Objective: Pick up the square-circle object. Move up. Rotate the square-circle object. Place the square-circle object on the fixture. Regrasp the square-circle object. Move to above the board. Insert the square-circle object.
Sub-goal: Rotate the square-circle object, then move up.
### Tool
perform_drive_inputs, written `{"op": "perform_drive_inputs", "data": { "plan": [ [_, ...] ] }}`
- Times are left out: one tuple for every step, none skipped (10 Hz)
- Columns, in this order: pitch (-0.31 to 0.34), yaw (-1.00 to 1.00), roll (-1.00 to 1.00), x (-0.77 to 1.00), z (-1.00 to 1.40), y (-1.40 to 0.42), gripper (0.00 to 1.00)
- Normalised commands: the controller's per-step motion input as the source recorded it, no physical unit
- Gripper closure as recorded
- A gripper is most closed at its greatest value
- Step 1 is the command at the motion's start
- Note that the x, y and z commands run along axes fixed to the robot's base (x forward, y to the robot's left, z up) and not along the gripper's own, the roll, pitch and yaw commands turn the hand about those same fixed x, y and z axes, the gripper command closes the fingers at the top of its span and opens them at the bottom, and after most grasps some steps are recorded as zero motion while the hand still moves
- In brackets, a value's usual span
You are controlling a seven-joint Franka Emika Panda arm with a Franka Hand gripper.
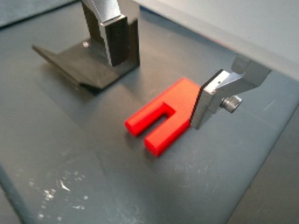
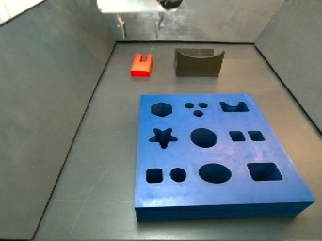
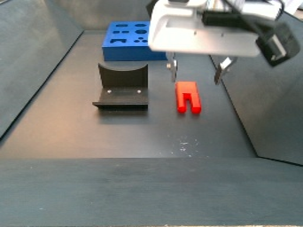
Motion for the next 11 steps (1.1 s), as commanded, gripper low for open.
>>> {"op": "perform_drive_inputs", "data": {
  "plan": [
    [-0.024,-0.03,0.01,0.03,-1.0,0.01,0.0],
    [-0.024,-0.03,0.02,0.03,-1.0,0.02,0.0],
    [-0.022,-0.02,0.02,0.04,-0.99,0.02,0.0],
    [-0.021,-0.02,0.02,0.04,-0.9,0.02,0.0],
    [-0.022,-0.02,0.03,0.04,-0.68,0.03,0.0],
    [-0.027,-0.02,0.03,0.04,-0.6,0.02,0.0],
    [-0.03,-0.02,0.03,0.03,-0.39,0.02,0.0],
    [-0.032,-0.02,0.04,0.03,-0.31,0.02,0.0],
    [0.0,0.0,0.0,0.0,0.0,0.0,1.0],
    [0.0,0.0,0.0,0.0,0.83,0.0,1.0],
    [0.014,0.0,0.0,-0.02,0.8,0.0,1.0]
  ]
}}
